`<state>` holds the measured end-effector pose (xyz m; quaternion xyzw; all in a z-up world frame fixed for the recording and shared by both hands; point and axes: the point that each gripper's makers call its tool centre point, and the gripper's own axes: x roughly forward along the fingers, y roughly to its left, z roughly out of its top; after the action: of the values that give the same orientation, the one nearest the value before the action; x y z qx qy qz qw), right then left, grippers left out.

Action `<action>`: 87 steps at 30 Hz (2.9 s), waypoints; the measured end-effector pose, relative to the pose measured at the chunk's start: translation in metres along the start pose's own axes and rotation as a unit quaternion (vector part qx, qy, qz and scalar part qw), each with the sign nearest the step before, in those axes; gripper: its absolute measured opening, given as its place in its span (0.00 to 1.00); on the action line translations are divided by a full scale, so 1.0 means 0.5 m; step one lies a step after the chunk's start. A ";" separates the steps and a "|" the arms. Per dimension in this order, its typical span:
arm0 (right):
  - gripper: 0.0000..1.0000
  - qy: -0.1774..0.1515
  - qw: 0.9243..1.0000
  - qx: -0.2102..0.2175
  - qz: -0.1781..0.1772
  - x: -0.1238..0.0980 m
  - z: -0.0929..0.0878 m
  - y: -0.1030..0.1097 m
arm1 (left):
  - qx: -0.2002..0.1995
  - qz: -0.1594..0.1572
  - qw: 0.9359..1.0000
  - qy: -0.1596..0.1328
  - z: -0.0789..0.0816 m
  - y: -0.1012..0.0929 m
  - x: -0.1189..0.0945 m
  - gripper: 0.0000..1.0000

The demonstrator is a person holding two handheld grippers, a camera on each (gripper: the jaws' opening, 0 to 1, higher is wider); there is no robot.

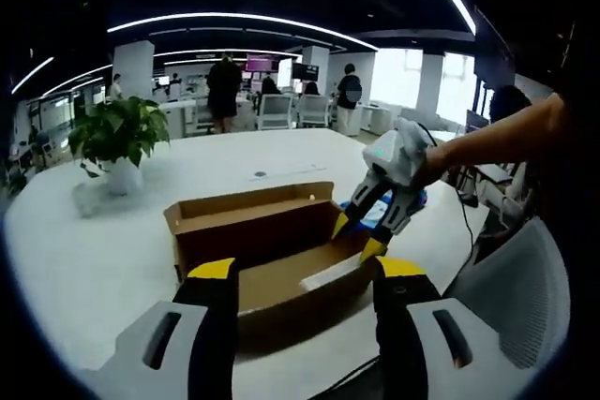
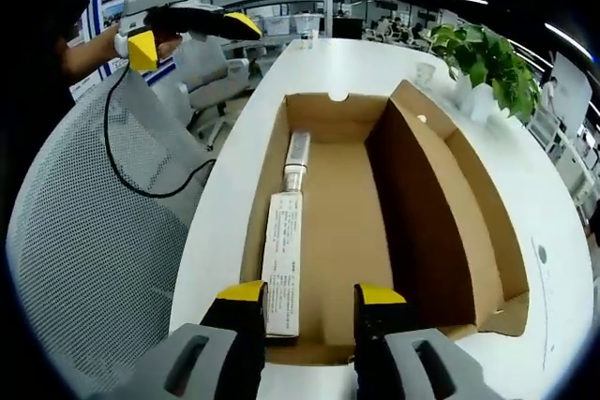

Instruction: Operate the shoe box by opening the lid, removing the specified soft item, and placing it in the target area until the item is outside and the box remains undamaged.

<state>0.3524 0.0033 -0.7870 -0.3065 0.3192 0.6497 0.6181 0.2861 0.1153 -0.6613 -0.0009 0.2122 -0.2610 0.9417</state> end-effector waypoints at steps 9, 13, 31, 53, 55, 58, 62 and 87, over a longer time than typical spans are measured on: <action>0.34 0.004 1.000 -0.008 -0.002 0.010 0.003 -0.004 | 0.011 0.012 1.000 -0.010 -0.001 0.003 -0.003 0.59; 0.34 0.008 1.000 -0.014 -0.011 0.006 0.002 -0.012 | 0.014 0.017 1.000 -0.011 0.002 0.011 -0.010 0.59; 0.33 0.005 1.000 -0.012 0.010 0.019 0.011 -0.003 | 0.003 0.020 1.000 -0.017 -0.006 0.018 -0.011 0.58; 0.31 0.012 0.999 -0.029 0.009 0.015 0.011 -0.010 | 0.006 0.026 0.999 -0.020 -0.006 0.022 -0.008 0.59; 0.30 0.013 0.999 -0.032 0.010 0.012 0.013 -0.008 | 0.007 0.028 0.999 -0.020 -0.007 0.023 -0.009 0.59; 0.30 -0.003 0.999 -0.027 0.021 0.014 0.026 0.002 | 0.007 0.031 0.999 -0.021 -0.007 0.025 -0.010 0.59; 0.30 -0.003 0.999 -0.029 0.027 0.030 0.031 0.009 | 0.007 0.031 0.999 -0.020 -0.007 0.025 -0.011 0.58; 0.13 -0.006 1.000 -0.020 0.017 0.044 0.029 0.014 | 0.014 0.033 0.999 -0.011 -0.016 0.030 -0.002 0.58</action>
<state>0.3443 0.0279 -0.7953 -0.3093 0.3075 0.6684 0.6025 0.2896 0.1296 -0.6701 0.0163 0.1977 -0.2331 0.9520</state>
